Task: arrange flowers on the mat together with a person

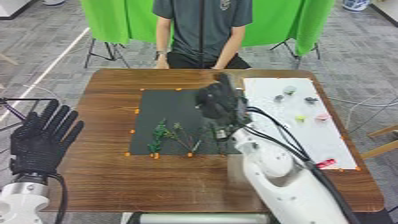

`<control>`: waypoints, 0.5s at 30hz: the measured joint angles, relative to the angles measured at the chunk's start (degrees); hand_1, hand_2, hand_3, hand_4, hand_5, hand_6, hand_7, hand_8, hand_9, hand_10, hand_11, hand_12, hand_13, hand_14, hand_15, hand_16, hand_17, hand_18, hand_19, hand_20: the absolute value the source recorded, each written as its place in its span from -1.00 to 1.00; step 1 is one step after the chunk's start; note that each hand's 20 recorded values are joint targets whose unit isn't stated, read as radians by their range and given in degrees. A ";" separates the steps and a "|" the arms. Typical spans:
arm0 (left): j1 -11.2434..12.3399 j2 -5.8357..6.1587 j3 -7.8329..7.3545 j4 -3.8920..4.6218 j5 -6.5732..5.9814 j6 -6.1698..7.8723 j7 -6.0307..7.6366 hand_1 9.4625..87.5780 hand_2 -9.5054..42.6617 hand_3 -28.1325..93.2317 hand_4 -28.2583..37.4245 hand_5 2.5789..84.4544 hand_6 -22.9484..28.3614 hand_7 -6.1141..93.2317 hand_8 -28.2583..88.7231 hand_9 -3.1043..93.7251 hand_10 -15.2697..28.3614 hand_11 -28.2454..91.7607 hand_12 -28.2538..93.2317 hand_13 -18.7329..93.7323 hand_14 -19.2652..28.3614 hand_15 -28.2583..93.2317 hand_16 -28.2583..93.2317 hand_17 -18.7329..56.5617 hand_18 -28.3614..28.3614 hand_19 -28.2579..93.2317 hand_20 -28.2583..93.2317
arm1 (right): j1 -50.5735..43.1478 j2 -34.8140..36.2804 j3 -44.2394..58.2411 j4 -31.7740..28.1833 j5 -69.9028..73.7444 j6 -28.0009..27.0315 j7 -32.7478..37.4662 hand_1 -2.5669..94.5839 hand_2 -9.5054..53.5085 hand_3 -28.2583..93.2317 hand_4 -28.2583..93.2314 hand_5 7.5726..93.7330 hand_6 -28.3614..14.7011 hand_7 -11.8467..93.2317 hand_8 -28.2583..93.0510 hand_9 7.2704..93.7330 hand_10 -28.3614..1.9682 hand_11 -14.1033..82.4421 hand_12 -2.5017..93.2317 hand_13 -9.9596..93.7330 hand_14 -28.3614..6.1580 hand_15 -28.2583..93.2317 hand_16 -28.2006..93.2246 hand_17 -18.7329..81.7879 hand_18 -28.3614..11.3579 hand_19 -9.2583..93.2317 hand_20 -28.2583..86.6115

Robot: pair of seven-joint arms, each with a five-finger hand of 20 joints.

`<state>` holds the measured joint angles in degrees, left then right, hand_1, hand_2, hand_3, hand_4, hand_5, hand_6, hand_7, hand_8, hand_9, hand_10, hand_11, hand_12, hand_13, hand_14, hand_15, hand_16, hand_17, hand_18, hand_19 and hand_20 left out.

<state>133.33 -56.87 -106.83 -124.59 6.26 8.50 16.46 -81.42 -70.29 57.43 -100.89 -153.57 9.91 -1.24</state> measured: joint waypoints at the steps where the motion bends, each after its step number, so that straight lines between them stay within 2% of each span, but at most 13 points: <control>1: 0.02 0.00 0.03 0.00 0.00 0.00 0.00 -0.54 -0.05 0.63 -0.98 -0.07 0.12 -0.78 -0.65 -0.23 0.25 -0.37 -0.41 -0.22 0.26 -0.37 -0.58 -0.58 0.41 -0.20 -0.34 | 0.80 -1.03 -1.13 0.08 0.99 -0.52 0.02 0.26 -1.00 0.60 -1.00 0.42 0.64 -0.01 -0.67 0.83 0.69 -0.51 -0.11 0.35 0.52 -0.11 -0.03 -0.43 -0.39 0.07 -0.48; 7: 0.17 0.22 0.41 0.21 -0.50 0.53 0.10 -0.60 -0.01 0.62 -1.00 -0.07 0.13 -0.79 -0.65 -0.23 0.26 -0.37 -0.41 -0.22 0.26 -0.37 -0.58 -0.58 0.41 -0.20 -0.34 | 4.68 -6.36 -7.66 0.38 11.52 -8.05 3.35 0.26 -1.00 0.60 -1.00 0.40 0.58 -0.03 -0.66 0.81 0.64 -0.51 -0.11 0.35 0.46 -0.10 -0.04 -0.42 -0.41 0.10 -0.48; 10: -0.13 0.46 1.12 0.85 -0.58 0.93 0.08 -0.57 -0.04 0.63 -1.00 -0.07 0.13 -0.79 -0.65 -0.23 0.26 -0.37 -0.41 -0.22 0.26 -0.37 -0.58 -0.58 0.41 -0.20 -0.34 | 5.04 -8.77 -9.42 1.82 8.57 -9.42 2.92 0.25 -1.00 0.60 -1.00 0.40 0.57 -0.03 -0.66 0.81 0.64 -0.50 -0.12 0.35 0.45 -0.10 -0.04 -0.43 -0.42 0.11 -0.48; 15: -1.76 0.57 3.08 2.42 -0.45 1.83 -0.53 -0.56 -0.05 0.63 -1.00 -0.08 0.13 -0.79 -0.65 -0.23 0.26 -0.37 -0.41 -0.22 0.26 -0.37 -0.58 -0.58 0.41 -0.20 -0.34 | 4.32 -11.06 -10.88 2.26 3.56 -9.40 2.29 0.22 -1.00 0.61 -1.00 0.37 0.55 -0.03 -0.67 0.78 0.63 -0.50 -0.12 0.34 0.38 -0.08 -0.07 -0.43 -0.43 0.12 -0.49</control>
<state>131.58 -56.30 -103.75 -122.17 5.81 10.33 15.94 -77.10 -81.35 46.55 -98.64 -150.01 0.51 1.05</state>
